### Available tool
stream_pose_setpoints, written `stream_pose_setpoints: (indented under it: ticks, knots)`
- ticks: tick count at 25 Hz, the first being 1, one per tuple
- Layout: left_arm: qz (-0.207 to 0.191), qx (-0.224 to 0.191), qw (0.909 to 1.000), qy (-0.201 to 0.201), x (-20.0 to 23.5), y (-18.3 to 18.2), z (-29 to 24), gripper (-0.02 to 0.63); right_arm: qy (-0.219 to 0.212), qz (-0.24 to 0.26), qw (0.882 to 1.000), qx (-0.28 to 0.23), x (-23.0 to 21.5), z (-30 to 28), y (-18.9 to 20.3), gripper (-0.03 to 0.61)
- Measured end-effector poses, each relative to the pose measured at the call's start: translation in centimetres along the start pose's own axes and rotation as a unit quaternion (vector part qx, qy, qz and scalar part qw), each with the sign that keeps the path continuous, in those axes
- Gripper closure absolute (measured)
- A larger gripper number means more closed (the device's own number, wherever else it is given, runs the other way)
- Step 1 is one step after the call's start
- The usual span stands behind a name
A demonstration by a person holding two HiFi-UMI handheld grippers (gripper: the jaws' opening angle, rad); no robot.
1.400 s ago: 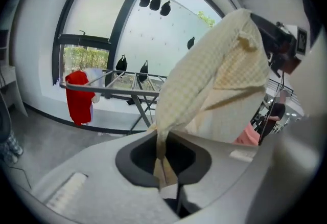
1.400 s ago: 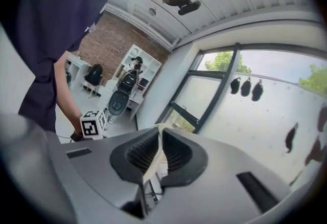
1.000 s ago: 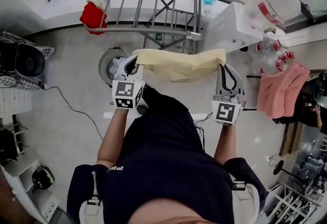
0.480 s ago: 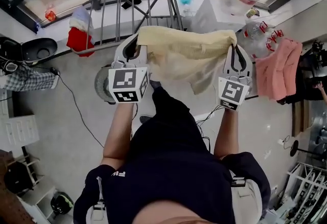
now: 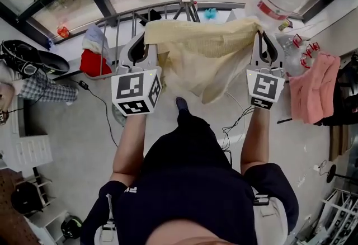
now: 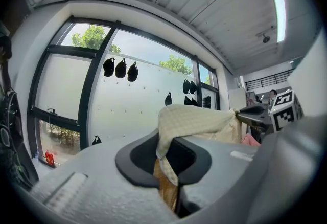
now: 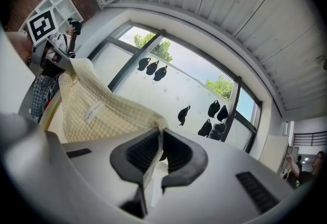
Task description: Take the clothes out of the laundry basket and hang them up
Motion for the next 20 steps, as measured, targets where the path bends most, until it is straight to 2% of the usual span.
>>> stream_pose_setpoints:
  ticks: [6, 10, 15, 20]
  knots:
    - [-0.016, -0.002, 0.9993, -0.034, 3.5, -3.1, -6.8, 0.58, -0.042, 0.029, 0.998, -0.023, -1.0, -10.2, -2.5, 0.549]
    - [-0.016, 0.024, 0.9981, -0.055, 6.6, -3.1, -12.4, 0.58, -0.081, 0.043, 0.996, -0.025, -0.2, -17.5, -2.3, 0.549]
    - [-0.011, 0.095, 0.9916, -0.086, 9.8, 0.1, -19.6, 0.58, -0.143, 0.047, 0.988, 0.013, 2.4, -26.6, 1.0, 0.549]
    - [0.001, 0.188, 0.9783, -0.089, 12.5, 5.7, -28.1, 0.58, -0.185, 0.032, 0.98, 0.072, 4.9, -35.2, 6.2, 0.549]
Point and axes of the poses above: the fingertips, and each gripper's own axes: z backward along the fingers, x to its left, y out of its underside, the point moved 8 cm from there along z, backward along the fingers, and after that the axes turned 2 degrees about x, right-handed, at the moved point
